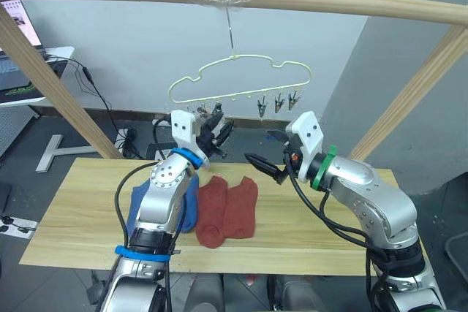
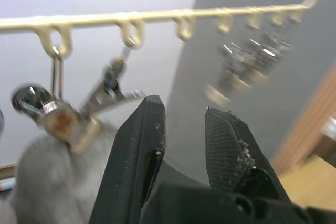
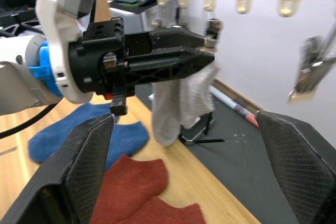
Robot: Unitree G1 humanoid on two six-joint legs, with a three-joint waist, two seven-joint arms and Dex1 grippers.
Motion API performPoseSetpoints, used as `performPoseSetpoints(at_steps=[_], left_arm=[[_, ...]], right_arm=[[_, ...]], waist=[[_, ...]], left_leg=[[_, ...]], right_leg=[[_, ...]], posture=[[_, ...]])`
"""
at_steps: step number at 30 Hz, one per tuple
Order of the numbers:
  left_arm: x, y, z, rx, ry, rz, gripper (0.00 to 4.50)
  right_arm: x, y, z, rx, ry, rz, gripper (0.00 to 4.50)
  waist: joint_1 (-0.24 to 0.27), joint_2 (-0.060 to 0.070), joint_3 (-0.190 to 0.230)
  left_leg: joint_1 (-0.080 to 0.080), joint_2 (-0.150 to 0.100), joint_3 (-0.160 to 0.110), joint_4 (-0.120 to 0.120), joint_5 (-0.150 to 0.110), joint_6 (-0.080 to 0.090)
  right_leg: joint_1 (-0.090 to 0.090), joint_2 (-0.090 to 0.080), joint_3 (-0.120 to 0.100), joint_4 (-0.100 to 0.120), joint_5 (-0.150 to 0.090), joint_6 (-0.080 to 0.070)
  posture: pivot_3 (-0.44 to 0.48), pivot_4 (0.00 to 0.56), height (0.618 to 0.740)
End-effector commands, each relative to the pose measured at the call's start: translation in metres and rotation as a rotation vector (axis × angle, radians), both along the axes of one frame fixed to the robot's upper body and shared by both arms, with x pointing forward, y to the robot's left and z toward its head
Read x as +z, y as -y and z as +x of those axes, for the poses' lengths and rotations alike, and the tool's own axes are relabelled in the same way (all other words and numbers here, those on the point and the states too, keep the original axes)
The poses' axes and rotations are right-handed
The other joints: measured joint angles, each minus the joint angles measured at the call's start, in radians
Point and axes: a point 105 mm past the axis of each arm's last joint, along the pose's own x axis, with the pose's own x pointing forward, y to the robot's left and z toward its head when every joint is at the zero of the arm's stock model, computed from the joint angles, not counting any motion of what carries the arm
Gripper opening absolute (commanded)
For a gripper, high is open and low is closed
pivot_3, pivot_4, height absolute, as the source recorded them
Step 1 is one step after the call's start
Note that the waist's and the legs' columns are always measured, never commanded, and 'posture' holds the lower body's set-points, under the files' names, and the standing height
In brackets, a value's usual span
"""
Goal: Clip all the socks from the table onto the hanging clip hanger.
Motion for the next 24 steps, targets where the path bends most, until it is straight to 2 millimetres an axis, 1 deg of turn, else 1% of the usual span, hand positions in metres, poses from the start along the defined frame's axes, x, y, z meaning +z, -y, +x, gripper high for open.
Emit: performPoseSetpoints(at_steps=[1, 3, 6, 7, 9, 10, 11, 13, 15, 18, 20, 22, 24], left_arm=[[0.017, 0.000, 0.011, 0.050, 0.067, -0.016, 1.54], [0.019, 0.002, 0.014, 0.056, 0.081, -0.013, 1.54], [0.027, -0.003, 0.022, 0.121, 0.116, -0.018, 1.54], [0.024, 0.002, 0.024, 0.103, 0.101, -0.013, 1.54], [0.014, 0.022, 0.022, -0.009, 0.030, -0.046, 1.54], [0.006, 0.037, 0.017, -0.110, -0.049, -0.093, 1.54], [0.001, 0.046, 0.012, -0.179, -0.099, -0.127, 1.54], [-0.002, 0.057, 0.002, -0.280, -0.153, -0.163, 1.54], [-0.006, 0.062, -0.009, -0.366, -0.199, -0.165, 1.54], [-0.007, 0.056, -0.012, -0.357, -0.202, -0.146, 1.54], [-0.010, 0.047, -0.012, -0.317, -0.200, -0.123, 1.54], [-0.013, 0.032, -0.014, -0.253, -0.183, -0.104, 1.54], [-0.011, 0.018, -0.015, -0.181, -0.139, -0.081, 1.54]], right_arm=[[0.014, 0.009, 0.001, -0.038, 0.054, 0.020, 4.50], [0.014, 0.010, 0.001, -0.044, 0.054, 0.022, 4.50], [0.015, 0.010, 0.001, -0.045, 0.053, 0.022, 4.50], [0.014, 0.010, 0.001, -0.050, 0.052, 0.022, 4.50], [0.015, 0.011, 0.002, -0.058, 0.049, 0.028, 4.50], [0.015, 0.011, 0.003, -0.061, 0.049, 0.030, 4.50], [0.015, 0.011, 0.003, -0.063, 0.049, 0.031, 4.50], [0.015, 0.012, 0.004, -0.069, 0.048, 0.034, 4.50], [0.014, 0.012, 0.005, -0.071, 0.047, 0.034, 4.50], [0.014, 0.013, 0.006, -0.075, 0.047, 0.037, 4.50], [0.015, 0.013, 0.006, -0.074, 0.047, 0.037, 4.50], [0.015, 0.013, 0.007, -0.074, 0.050, 0.035, 4.50], [0.015, 0.013, 0.008, -0.075, 0.052, 0.038, 4.50]], waist=[[-0.001, 0.000, 0.000], [-0.002, 0.000, 0.000], [-0.004, 0.000, 0.000], [-0.006, 0.000, 0.000], [-0.010, 0.000, 0.000], [-0.012, 0.000, 0.000], [-0.012, 0.000, 0.000], [-0.015, 0.000, 0.000], [-0.023, 0.000, 0.000], [-0.037, 0.000, 0.000], [-0.045, 0.000, 0.000], [-0.049, 0.000, 0.000], [-0.051, 0.000, 0.000]], left_leg=[[0.000, 0.000, -0.001, 0.000, 0.000, 0.000], [0.000, 0.000, -0.001, 0.000, 0.000, 0.000], [0.000, 0.000, -0.001, 0.000, 0.000, 0.000], [0.000, 0.000, -0.001, 0.000, 0.000, 0.000], [0.000, 0.000, -0.001, 0.000, 0.000, 0.000], [0.000, 0.000, -0.001, 0.000, 0.000, 0.000], [0.000, 0.000, -0.001, 0.000, 0.000, 0.000], [0.000, 0.000, -0.001, 0.001, 0.000, 0.000], [-0.001, 0.000, -0.001, 0.001, 0.000, 0.000], [0.000, 0.000, -0.002, 0.001, 0.000, 0.000], [0.001, 0.000, -0.004, 0.001, 0.000, 0.001], [0.001, 0.001, -0.004, 0.001, 0.000, 0.001], [0.002, 0.001, -0.003, 0.001, 0.000, 0.001]], right_leg=[[0.000, 0.000, -0.001, 0.000, 0.001, -0.001], [0.000, 0.001, -0.001, 0.000, 0.001, -0.001], [0.000, 0.001, -0.001, 0.000, 0.001, -0.001], [0.000, 0.001, -0.001, 0.000, 0.001, -0.001], [0.000, 0.001, -0.001, 0.001, 0.001, -0.002], [0.000, 0.001, -0.001, 0.001, 0.001, -0.001], [0.001, 0.001, -0.001, 0.001, 0.001, -0.001], [0.001, 0.001, -0.001, 0.000, 0.001, -0.001], [0.001, 0.001, -0.001, 0.000, 0.001, -0.001], [0.001, 0.001, -0.001, 0.002, 0.001, -0.001], [0.001, 0.002, -0.001, 0.003, 0.000, 0.000], [0.001, 0.002, -0.001, 0.003, -0.001, 0.002], [0.001, 0.002, 0.000, 0.003, -0.001, 0.002]], posture=[[0.153, 0.132, 0.740], [0.153, 0.132, 0.740], [0.150, 0.134, 0.740], [0.145, 0.134, 0.740], [0.142, 0.135, 0.740], [0.142, 0.135, 0.740], [0.142, 0.135, 0.740], [0.142, 0.135, 0.740], [0.142, 0.135, 0.740], [0.142, 0.135, 0.740], [0.164, 0.141, 0.740], [0.164, 0.141, 0.740], [0.169, 0.140, 0.740]])
